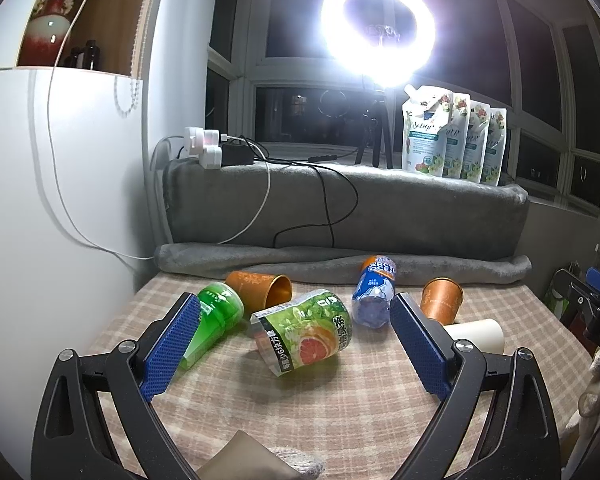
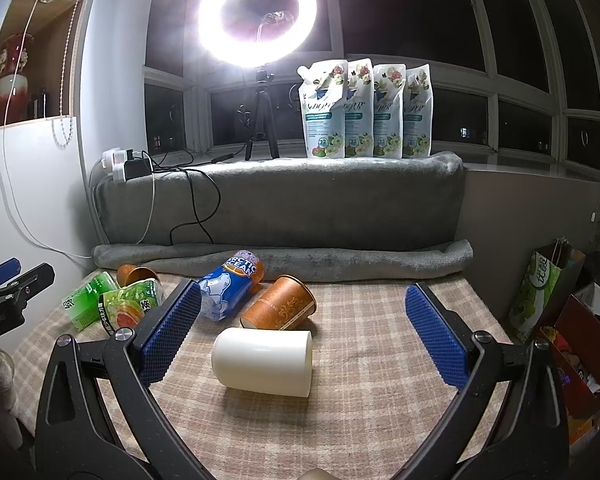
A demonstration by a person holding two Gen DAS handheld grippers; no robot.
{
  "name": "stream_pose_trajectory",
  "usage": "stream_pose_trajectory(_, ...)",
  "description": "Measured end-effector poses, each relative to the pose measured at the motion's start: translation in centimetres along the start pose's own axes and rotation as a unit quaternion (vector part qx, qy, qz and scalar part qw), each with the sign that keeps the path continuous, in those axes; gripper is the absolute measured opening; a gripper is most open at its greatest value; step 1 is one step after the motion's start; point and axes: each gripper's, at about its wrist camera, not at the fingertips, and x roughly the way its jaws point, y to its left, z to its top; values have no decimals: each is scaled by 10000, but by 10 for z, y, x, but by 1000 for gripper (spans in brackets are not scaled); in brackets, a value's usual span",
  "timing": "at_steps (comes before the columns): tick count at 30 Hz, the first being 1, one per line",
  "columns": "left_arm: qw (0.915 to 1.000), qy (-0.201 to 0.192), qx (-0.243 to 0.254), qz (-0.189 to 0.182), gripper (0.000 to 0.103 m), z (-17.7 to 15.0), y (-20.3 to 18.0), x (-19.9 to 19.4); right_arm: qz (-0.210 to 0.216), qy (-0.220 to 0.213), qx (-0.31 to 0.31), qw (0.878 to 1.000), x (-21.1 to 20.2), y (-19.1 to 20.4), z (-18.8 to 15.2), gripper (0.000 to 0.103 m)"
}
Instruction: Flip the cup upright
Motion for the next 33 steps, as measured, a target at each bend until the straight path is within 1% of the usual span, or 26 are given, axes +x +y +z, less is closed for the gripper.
stream_pose_trajectory(33, 10000, 11, -2, 4, 95, -1, -2, 0, 10, 15, 9, 10000, 0, 1, -1, 103)
